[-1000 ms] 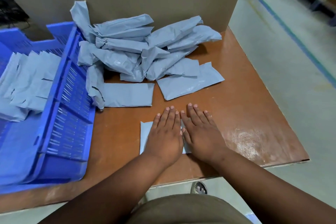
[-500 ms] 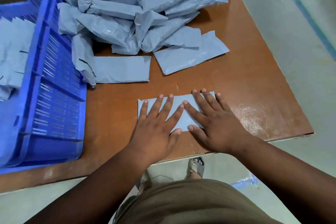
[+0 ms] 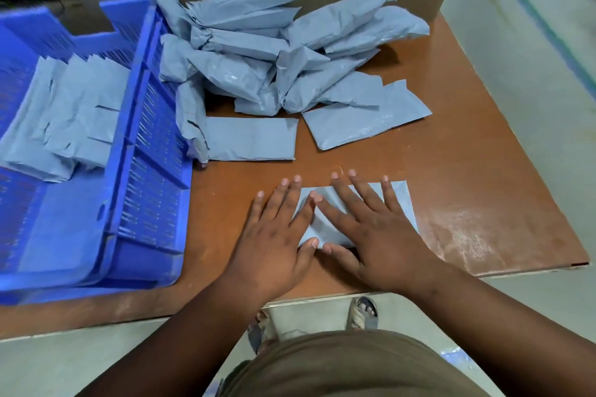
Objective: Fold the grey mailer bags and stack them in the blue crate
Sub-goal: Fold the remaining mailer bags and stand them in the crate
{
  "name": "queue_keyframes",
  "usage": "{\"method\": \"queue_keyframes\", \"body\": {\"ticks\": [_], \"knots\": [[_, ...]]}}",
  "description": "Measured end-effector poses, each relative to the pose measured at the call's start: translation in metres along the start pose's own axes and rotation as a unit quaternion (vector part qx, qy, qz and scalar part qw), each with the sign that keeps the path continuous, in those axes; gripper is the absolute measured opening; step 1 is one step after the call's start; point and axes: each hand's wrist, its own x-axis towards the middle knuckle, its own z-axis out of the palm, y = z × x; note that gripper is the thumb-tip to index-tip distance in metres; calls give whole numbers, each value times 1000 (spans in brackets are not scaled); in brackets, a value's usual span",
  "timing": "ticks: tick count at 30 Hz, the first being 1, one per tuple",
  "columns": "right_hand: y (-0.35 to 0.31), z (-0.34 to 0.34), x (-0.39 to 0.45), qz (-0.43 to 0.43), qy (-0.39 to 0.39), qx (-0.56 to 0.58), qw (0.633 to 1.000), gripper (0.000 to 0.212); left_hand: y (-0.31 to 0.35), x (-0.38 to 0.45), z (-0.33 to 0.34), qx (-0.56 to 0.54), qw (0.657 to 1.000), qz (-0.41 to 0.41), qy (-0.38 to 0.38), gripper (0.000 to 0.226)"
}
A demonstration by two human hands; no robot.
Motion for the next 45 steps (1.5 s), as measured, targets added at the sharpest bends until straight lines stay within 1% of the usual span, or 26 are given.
{"method": "queue_keyframes", "body": {"ticks": [3, 5, 14, 16, 18, 20, 22, 26, 30, 35, 37, 39, 41, 42, 45], "knots": [[-16, 14, 16, 11, -40, 2, 999, 67, -9, 0, 8, -5, 1000, -11, -24, 75], [-17, 23, 18, 24, -57, 2, 998, 66, -10, 0, 12, -3, 1000, -13, -26, 75], [-17, 22, 16, 24, -70, 18, 997, 69, -10, -3, 11, -8, 1000, -11, -26, 76], [-12, 17, 18, 53, -51, 38, 997, 64, -5, -3, 5, -14, 1000, -21, -12, 74], [-6, 8, 24, 74, -14, 31, 997, 60, 2, 5, -6, -25, 999, -5, 28, 70], [-3, 8, 31, 71, -15, 13, 997, 58, 12, 18, -10, -50, 997, 19, 59, 66], [-3, 18, 32, 71, -31, 29, 997, 62, 19, 33, -6, -77, 996, 19, 42, 65], [9, 29, 22, 77, -44, 17, 996, 68, 14, 43, 7, -27, 1000, 4, -2, 69], [34, 23, 9, 76, -61, -2, 995, 75, -15, 28, 11, -4, 999, -33, -14, 73], [69, 17, -7, 139, -62, 2, 988, 78, -49, 17, 14, 1, 995, -94, -21, 78], [82, 11, -12, 174, -74, 7, 982, 82, -49, 19, 10, -10, 993, -117, -10, 79], [84, 1, -11, 196, -58, 25, 979, 84, -39, 21, 3, -35, 991, -129, 28, 75], [72, -5, 0, 162, -13, 30, 986, 80, -19, 27, -3, -75, 989, -103, 72, 66], [61, -5, 9, 133, -2, 31, 991, 78, -5, 32, -5, -95, 989, -80, 79, 64], [23, 13, 31, 55, -15, 51, 997, 73, 33, 47, -1, -114, 992, -7, 55, 68]]}}
